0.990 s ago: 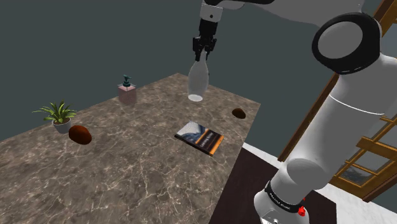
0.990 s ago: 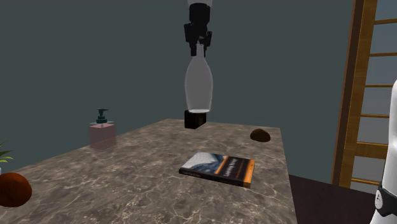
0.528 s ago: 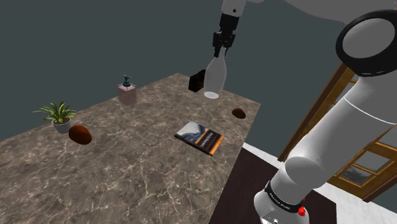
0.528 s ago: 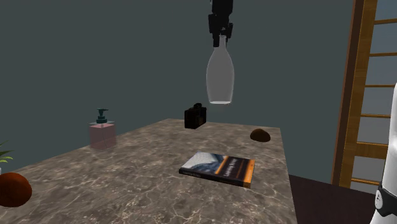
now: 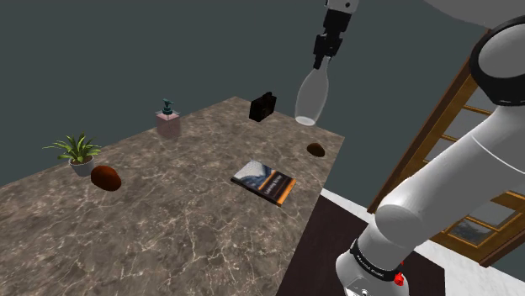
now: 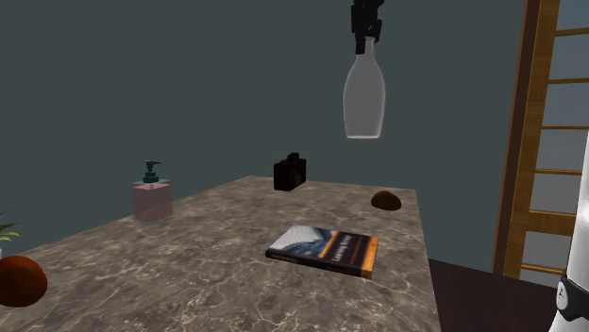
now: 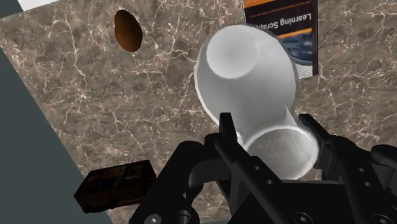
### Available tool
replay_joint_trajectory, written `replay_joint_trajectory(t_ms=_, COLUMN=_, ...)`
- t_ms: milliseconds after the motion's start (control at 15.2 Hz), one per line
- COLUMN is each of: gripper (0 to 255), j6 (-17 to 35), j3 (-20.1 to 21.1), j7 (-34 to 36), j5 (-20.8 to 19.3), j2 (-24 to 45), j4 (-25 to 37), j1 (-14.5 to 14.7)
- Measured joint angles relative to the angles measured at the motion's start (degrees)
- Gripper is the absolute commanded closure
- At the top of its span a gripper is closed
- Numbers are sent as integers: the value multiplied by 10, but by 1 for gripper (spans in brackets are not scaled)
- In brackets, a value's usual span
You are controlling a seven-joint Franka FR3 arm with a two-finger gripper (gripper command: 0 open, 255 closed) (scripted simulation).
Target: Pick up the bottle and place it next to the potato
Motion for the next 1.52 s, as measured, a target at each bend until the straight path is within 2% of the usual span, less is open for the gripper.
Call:
replay_joint_trajectory(t_ms=264, gripper=255, j6=-29, j3=-27, j7=-45, j5=-9, j2=-20, j4=11, j1=-17)
replay_joint_trajectory(t_ms=726, gripper=255, j6=-89, j3=-83, j7=-133, j5=-24, j2=-30, j4=64, j1=-46)
replay_joint_trajectory(t_ms=1518, gripper=255, j6=-3, j3=-81, j7=-129, j5=-39, j2=-79, j4=-70, j1=-52)
